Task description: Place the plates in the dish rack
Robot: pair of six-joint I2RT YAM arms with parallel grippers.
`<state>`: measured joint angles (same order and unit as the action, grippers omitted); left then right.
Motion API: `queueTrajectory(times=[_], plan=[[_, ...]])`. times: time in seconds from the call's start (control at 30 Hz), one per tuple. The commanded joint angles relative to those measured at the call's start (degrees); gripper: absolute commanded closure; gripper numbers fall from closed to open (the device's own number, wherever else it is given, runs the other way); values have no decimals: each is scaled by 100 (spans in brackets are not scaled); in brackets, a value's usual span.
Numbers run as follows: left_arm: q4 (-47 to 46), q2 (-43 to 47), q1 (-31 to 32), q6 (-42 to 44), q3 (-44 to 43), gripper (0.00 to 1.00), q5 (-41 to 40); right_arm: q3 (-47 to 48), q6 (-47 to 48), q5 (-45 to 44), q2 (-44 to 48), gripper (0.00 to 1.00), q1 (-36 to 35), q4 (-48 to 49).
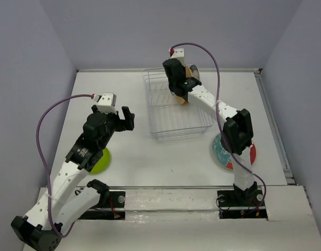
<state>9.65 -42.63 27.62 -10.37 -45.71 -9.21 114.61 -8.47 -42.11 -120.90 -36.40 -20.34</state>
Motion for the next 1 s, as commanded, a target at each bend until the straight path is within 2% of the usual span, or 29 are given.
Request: queueTrajectory(times=[0.0,0.13,0.23,0.27,0.33,0.5,0.6,0.63,0.8,0.83,0.97], plan=[[-279,-43,-63,-17,27,1,77,97,-119,26,-65,93,-86,241],[-279,-166,-81,-44,27,1,209,114,-199,106,-179,93,-139,127],[-297,-237,-81,-88,19,1,393,158,-208,150,-162,78,-139,92],[-314,-289,-90,-131,19,1,533,185,-182,202,-153,64,-139,83],[-350,-377,-107,-219,10,1,875,290,-147,325,-74,47,-139,39],[-701,-754,-99,-798,-69,1,2361,387,-85,895,425,32,-139,-93],[-1104,-869,41,-1133,1,1,2880,212,-41,1283,830,31,-139,-119],[-1193,-965,181,-1325,1,1,2916,133,-15,1423,988,31,-87,-137],[-1842,-1677,1814,-1766,-121,2,2223,-684,38,1969,2367,31,221,-163],[-1905,-2087,2348,-1793,-192,2,2135,-807,12,2083,2578,31,291,-163],[-2072,-3118,3301,-1898,-692,6,1625,-1326,-172,2470,3528,32,852,-233]])
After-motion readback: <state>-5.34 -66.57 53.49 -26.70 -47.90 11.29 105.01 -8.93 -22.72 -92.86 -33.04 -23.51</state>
